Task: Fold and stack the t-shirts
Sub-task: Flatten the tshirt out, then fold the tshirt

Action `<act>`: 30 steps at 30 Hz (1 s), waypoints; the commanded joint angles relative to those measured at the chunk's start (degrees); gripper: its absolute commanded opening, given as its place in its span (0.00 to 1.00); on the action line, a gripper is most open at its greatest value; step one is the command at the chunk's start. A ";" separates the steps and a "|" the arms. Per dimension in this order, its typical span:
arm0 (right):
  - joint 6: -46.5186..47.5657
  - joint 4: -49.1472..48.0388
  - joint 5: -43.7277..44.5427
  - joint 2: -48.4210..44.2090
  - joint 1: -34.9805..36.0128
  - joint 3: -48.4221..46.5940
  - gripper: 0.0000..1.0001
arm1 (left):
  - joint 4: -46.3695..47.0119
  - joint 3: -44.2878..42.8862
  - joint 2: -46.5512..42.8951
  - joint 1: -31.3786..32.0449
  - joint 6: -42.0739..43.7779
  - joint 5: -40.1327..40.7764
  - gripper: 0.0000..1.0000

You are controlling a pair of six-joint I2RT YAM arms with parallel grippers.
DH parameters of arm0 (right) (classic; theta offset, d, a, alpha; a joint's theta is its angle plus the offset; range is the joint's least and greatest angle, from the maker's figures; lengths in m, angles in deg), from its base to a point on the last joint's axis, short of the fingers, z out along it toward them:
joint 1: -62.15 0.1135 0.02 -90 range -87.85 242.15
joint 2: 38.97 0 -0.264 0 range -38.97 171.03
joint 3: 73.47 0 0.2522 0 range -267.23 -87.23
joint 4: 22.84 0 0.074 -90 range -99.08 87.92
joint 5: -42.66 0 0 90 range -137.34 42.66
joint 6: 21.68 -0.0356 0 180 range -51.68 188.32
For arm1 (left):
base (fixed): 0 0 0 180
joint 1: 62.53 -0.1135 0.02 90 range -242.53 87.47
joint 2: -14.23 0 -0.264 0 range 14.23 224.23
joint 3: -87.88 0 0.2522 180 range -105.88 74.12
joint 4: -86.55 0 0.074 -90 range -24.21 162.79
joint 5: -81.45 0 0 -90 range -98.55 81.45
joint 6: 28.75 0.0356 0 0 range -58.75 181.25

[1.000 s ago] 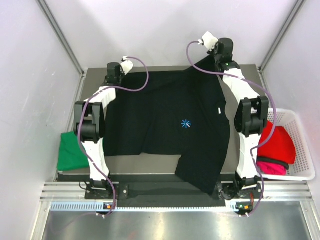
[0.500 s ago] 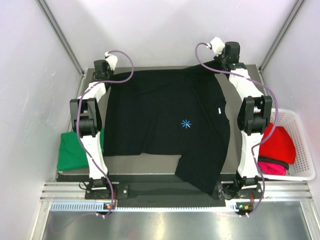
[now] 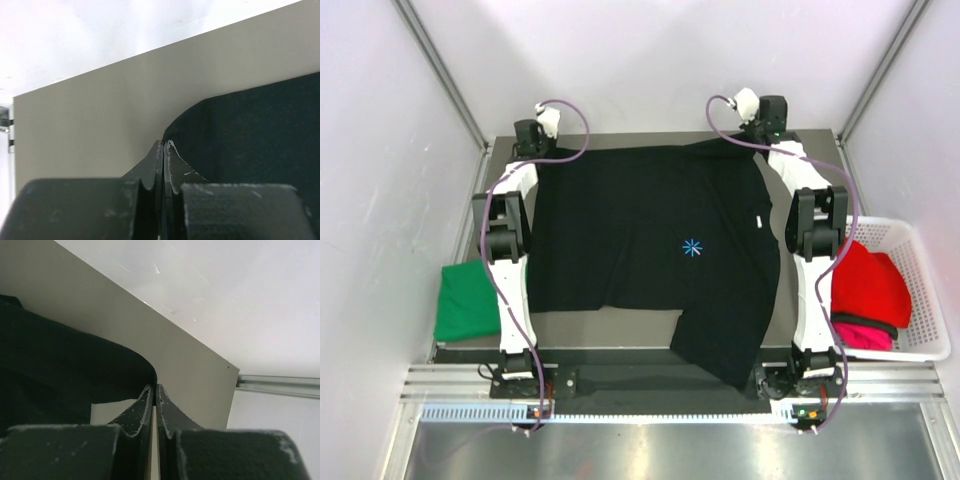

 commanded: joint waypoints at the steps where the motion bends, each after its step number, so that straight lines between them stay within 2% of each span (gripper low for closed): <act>1: -1.91 -2.31 0.47 0.16 -0.35 -4.10 0.00 | 4.43 -2.59 0.09 0.08 -3.03 -1.37 0.00; 7: -3.14 -2.05 0.47 -2.73 -0.97 -1.74 0.00 | 7.94 -1.98 -1.40 -0.18 -1.11 3.28 0.00; 12: -3.58 -2.93 0.03 -6.86 -1.59 3.18 0.00 | 10.32 0.04 -4.03 -1.06 -0.40 4.00 0.00; 20: -4.37 -4.25 -1.73 -15.91 -1.85 13.29 0.00 | 12.25 11.90 -12.73 -3.17 -5.05 0.22 0.00; 30: -4.99 -4.95 -2.34 -25.14 -1.85 25.23 0.00 | 15.42 24.20 -22.14 -4.75 -4.09 -2.50 0.00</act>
